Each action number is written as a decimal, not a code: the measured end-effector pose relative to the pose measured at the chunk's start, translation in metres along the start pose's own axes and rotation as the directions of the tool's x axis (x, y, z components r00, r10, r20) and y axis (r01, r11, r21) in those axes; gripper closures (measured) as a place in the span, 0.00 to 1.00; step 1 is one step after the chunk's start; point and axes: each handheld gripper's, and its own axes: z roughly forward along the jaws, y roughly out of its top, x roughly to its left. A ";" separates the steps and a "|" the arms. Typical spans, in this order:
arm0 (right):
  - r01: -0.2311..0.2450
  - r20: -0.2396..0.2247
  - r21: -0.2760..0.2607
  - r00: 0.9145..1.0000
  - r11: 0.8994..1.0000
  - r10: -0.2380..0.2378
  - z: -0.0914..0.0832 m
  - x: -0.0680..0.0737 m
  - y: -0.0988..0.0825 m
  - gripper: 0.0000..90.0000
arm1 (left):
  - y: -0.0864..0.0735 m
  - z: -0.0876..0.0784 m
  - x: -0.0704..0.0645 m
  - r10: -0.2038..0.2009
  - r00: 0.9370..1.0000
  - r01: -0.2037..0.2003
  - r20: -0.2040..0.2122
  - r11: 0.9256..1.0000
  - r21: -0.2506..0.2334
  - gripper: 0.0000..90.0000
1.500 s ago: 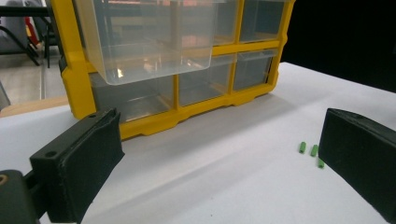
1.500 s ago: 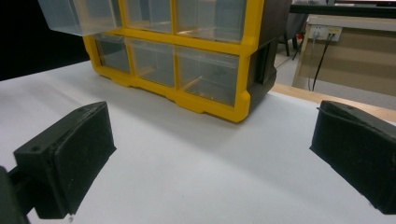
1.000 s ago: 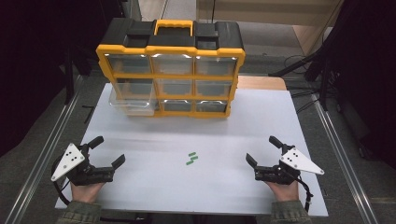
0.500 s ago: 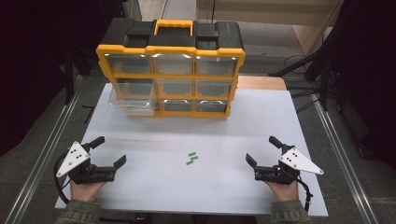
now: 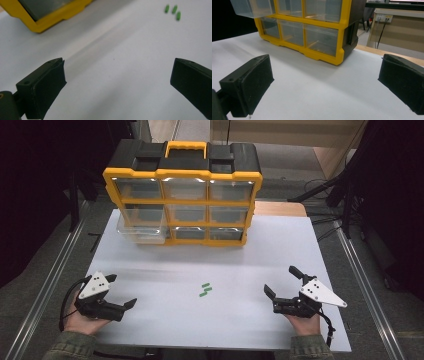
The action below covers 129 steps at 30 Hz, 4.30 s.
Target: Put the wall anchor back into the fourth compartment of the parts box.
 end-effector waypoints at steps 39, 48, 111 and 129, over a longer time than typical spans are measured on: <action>-0.009 0.010 0.010 1.000 1.000 0.009 -0.001 -0.002 -0.001 0.00 | 0.080 0.069 -0.032 0.217 0.959 -0.281 0.181 0.801 0.529 0.00; -0.024 0.013 0.001 1.000 1.000 0.024 -0.002 -0.004 -0.001 0.00 | 0.106 0.099 -0.055 0.245 0.945 -0.323 0.215 0.797 0.511 0.00; -0.039 0.015 -0.004 0.999 0.999 0.039 -0.004 -0.007 -0.001 0.00 | 0.144 0.174 -0.109 0.218 0.908 -0.385 0.359 0.772 0.505 0.93; -0.044 0.019 -0.005 0.999 0.999 0.044 -0.004 -0.007 -0.002 0.00 | 0.164 0.126 -0.084 0.218 0.913 -0.373 0.344 0.787 0.492 0.93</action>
